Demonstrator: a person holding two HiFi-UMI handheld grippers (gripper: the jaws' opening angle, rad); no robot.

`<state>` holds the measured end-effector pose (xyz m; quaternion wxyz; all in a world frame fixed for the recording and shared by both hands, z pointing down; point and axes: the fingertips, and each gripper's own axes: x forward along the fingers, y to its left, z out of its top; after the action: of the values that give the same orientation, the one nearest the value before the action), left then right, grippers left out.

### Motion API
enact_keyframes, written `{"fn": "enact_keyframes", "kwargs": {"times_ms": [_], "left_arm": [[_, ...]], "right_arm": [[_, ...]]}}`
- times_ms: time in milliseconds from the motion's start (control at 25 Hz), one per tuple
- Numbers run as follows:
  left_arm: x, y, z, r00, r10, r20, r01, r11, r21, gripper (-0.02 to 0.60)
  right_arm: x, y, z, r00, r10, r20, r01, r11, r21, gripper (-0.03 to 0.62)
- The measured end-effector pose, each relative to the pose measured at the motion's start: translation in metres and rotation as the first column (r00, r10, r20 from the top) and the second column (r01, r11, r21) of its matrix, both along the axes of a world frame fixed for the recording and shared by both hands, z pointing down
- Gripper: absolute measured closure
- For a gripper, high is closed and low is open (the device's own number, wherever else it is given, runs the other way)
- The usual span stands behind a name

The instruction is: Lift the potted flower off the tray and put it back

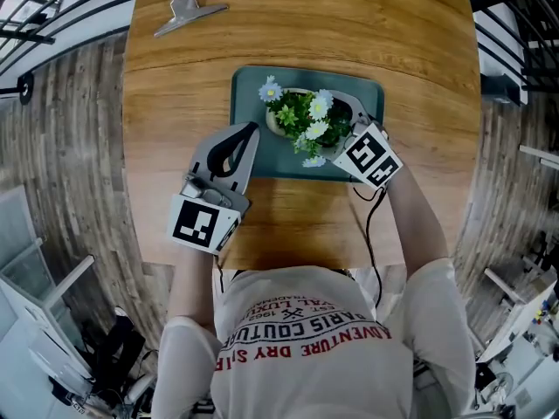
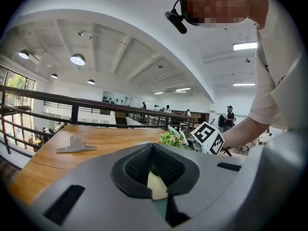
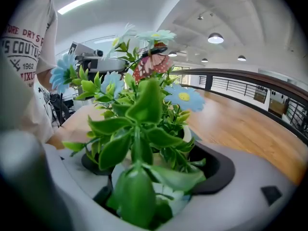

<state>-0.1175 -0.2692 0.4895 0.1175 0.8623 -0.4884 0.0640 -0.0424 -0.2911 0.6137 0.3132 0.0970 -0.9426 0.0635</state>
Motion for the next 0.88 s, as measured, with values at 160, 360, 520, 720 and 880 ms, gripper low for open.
{"fn": "enact_keyframes", "kwargs": {"times_ms": [160, 360, 520, 720, 880], "left_arm": [[-0.007, 0.005, -0.001, 1.0, -0.006, 0.009, 0.006, 1.0, 0.008, 0.569], [-0.013, 0.011, -0.012, 1.0, -0.004, 0.027, 0.003, 1.0, 0.029, 0.569], [-0.013, 0.016, -0.025, 1.0, 0.004, 0.031, -0.005, 0.999, 0.049, 0.569], [-0.012, 0.021, -0.049, 0.999, 0.02, 0.037, -0.023, 0.995, 0.099, 0.569], [-0.006, 0.033, -0.073, 0.998, 0.029, 0.048, -0.035, 0.991, 0.131, 0.569]], "right_arm": [[-0.003, 0.002, 0.002, 0.999, 0.043, 0.008, -0.043, 0.999, 0.005, 0.138], [-0.001, 0.001, -0.016, 0.992, 0.117, 0.04, -0.118, 0.992, 0.035, 0.138], [0.007, 0.001, -0.034, 0.986, 0.16, 0.053, -0.163, 0.985, 0.058, 0.138], [0.017, -0.002, -0.073, 0.962, 0.252, 0.107, -0.262, 0.961, 0.09, 0.138], [0.035, 0.003, -0.109, 0.932, 0.34, 0.125, -0.355, 0.926, 0.126, 0.138]]}}
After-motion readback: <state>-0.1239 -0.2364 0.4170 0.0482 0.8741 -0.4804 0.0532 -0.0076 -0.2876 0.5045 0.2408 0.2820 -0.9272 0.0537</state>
